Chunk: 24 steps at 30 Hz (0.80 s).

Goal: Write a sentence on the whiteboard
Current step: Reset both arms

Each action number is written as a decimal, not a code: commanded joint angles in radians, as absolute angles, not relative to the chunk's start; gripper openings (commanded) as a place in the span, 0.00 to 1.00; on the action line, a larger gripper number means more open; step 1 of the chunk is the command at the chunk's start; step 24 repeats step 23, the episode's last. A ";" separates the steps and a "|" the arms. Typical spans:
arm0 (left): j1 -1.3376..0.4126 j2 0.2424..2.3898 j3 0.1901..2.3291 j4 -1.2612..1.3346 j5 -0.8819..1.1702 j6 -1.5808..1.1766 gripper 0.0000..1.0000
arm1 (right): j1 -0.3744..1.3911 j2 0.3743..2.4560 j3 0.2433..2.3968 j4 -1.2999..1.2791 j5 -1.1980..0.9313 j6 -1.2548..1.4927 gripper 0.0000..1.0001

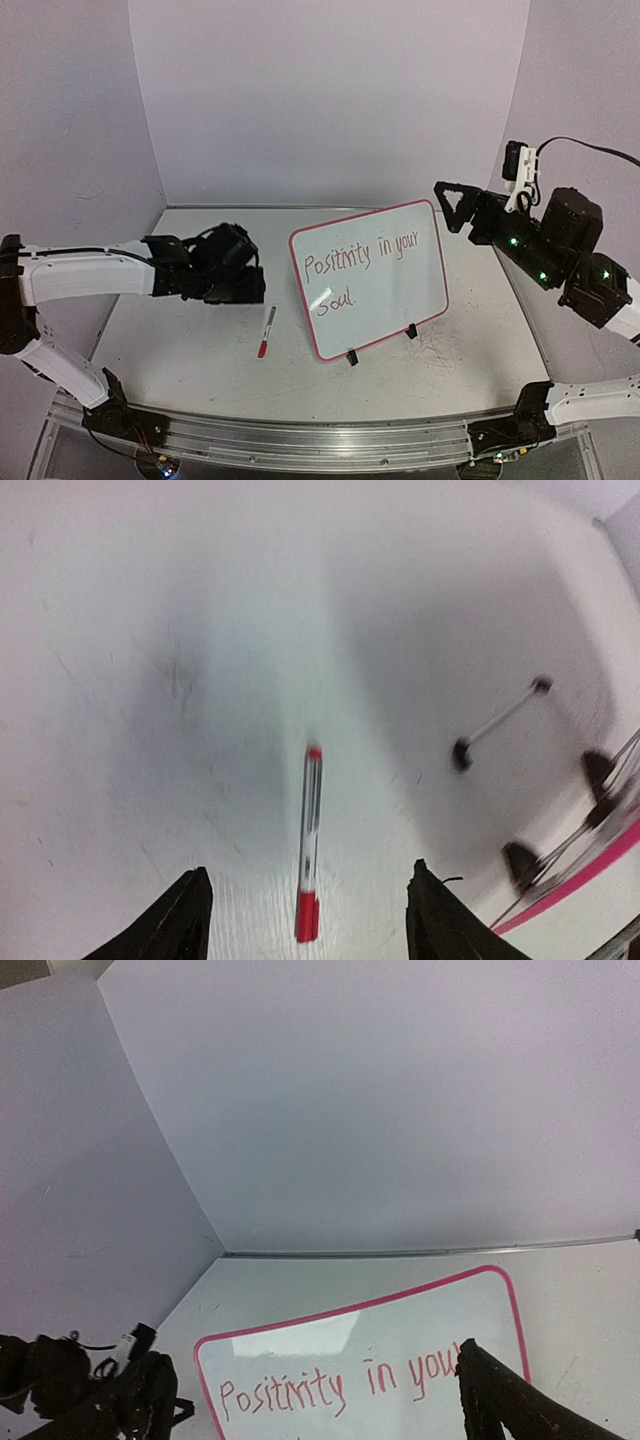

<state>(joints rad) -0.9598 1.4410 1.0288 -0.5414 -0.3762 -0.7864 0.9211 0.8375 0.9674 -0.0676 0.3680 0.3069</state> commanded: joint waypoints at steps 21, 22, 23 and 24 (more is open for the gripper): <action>-0.354 1.097 1.381 -0.111 -0.185 -0.212 1.00 | 0.274 0.819 1.163 -0.094 0.129 0.220 0.98; -0.354 1.088 1.375 -0.107 -0.177 -0.214 1.00 | 0.274 0.812 1.148 -0.078 0.123 0.210 0.98; -0.354 1.083 1.372 -0.105 -0.169 -0.215 1.00 | 0.274 0.820 1.154 -0.086 0.138 0.208 0.98; -0.354 1.083 1.372 -0.105 -0.169 -0.215 1.00 | 0.274 0.820 1.154 -0.086 0.138 0.208 0.98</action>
